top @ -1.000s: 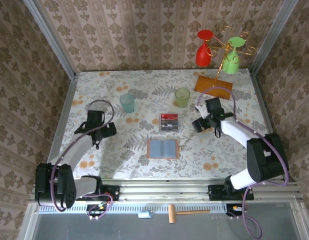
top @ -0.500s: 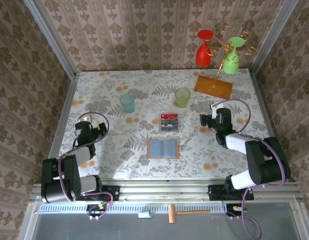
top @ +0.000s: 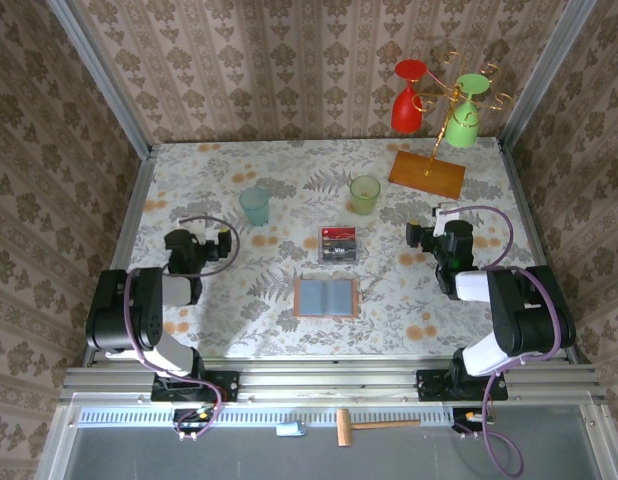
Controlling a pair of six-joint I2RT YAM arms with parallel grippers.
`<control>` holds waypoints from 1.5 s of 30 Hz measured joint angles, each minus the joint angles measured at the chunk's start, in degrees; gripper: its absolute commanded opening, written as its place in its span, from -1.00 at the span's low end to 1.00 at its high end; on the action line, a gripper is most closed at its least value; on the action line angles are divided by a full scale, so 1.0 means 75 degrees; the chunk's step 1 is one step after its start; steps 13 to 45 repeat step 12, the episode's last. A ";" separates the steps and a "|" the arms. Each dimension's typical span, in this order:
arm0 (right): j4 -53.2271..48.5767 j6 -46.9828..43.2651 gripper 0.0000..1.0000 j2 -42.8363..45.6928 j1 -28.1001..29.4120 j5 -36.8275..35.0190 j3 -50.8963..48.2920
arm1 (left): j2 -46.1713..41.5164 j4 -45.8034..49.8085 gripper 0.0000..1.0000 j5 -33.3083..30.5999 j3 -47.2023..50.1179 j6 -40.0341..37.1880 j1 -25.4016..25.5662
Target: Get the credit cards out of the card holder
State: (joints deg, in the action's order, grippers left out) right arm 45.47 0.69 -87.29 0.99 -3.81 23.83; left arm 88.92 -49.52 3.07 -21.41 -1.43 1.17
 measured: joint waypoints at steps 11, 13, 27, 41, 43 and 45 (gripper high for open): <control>0.0122 0.0003 1.00 0.0000 0.0000 0.0000 -0.0003 | 0.0009 -0.0189 1.00 -0.0481 -0.0015 -0.0289 0.0064; 0.0128 0.0003 1.00 0.0000 0.0000 0.0000 -0.0003 | 0.0009 -0.0216 1.00 -0.0530 -0.0015 -0.0312 0.0093; 0.0128 0.0003 1.00 0.0000 0.0000 0.0000 -0.0003 | 0.0009 -0.0216 1.00 -0.0530 -0.0015 -0.0312 0.0093; 0.0128 0.0003 1.00 0.0000 0.0000 0.0000 -0.0003 | 0.0009 -0.0216 1.00 -0.0530 -0.0015 -0.0312 0.0093; 0.0128 0.0003 1.00 0.0000 0.0000 0.0000 -0.0003 | 0.0009 -0.0216 1.00 -0.0530 -0.0015 -0.0312 0.0093; 0.0128 0.0003 1.00 0.0000 0.0000 0.0000 -0.0003 | 0.0009 -0.0216 1.00 -0.0530 -0.0015 -0.0312 0.0093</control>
